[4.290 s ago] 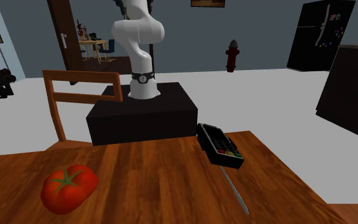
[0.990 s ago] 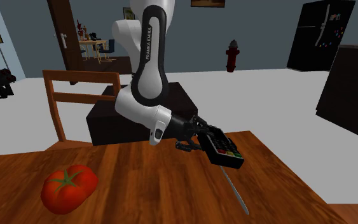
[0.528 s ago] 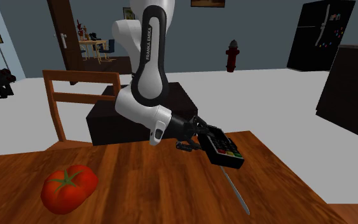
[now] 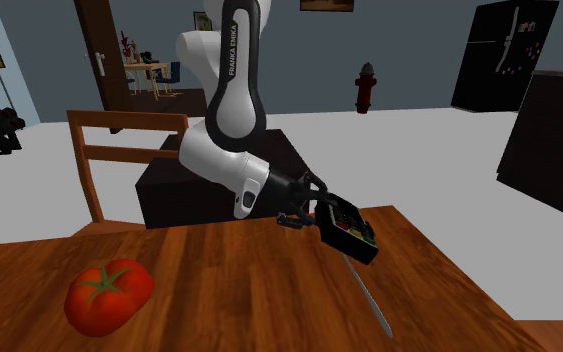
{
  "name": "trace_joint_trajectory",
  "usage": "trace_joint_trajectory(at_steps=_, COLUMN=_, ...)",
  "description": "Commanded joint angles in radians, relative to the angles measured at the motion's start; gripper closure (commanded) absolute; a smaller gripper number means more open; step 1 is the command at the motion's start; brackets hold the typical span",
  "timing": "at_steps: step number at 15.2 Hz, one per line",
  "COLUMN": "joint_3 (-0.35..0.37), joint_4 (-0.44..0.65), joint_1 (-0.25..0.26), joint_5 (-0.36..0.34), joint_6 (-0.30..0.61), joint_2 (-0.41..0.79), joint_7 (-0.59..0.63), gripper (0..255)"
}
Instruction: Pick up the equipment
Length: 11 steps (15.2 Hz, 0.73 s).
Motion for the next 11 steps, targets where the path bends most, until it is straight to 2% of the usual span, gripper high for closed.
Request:
trace_joint_trajectory(at_steps=1, joint_3=-0.006, joint_4=-0.015, joint_1=0.005, joint_5=-0.013, joint_6=0.006, joint_2=-0.033, joint_7=0.017, gripper=255)
trace_joint_trajectory(at_steps=11, joint_3=-0.027, joint_4=-0.07, joint_1=0.022, joint_5=-0.069, joint_6=0.034, joint_2=-0.161, joint_7=0.09, gripper=255)
